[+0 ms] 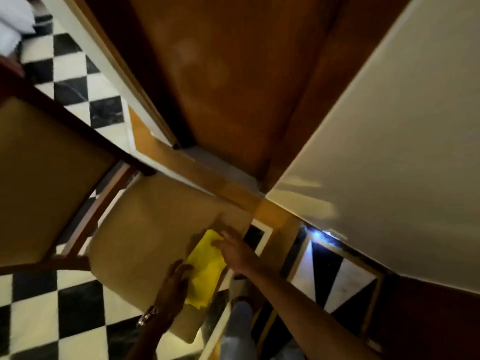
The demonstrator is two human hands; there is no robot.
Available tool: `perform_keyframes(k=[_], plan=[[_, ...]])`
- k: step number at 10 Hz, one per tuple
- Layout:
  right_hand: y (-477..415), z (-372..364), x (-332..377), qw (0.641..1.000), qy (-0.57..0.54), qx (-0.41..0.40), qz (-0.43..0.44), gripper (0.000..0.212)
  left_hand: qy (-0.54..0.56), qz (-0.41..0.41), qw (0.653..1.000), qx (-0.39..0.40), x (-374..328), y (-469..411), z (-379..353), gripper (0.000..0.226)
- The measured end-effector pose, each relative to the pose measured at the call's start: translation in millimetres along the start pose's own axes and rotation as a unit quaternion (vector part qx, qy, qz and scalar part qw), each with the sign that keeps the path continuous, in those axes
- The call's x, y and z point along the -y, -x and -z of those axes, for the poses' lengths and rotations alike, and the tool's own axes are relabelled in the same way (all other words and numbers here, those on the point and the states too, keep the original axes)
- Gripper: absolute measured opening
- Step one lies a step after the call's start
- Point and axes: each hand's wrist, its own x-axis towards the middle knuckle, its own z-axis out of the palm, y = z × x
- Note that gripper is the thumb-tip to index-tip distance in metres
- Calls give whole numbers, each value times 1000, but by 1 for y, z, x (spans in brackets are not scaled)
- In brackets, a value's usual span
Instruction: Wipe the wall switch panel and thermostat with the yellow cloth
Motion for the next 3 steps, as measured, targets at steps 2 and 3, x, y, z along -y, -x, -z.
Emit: perform_keyframes(k=[2, 3], plan=[[-4, -7, 0, 971, 227, 78, -10, 55, -235, 47, 964, 113, 44, -13, -2, 73], [13, 62, 7, 974, 222, 34, 7, 57, -271, 30, 957, 103, -25, -24, 20, 76]])
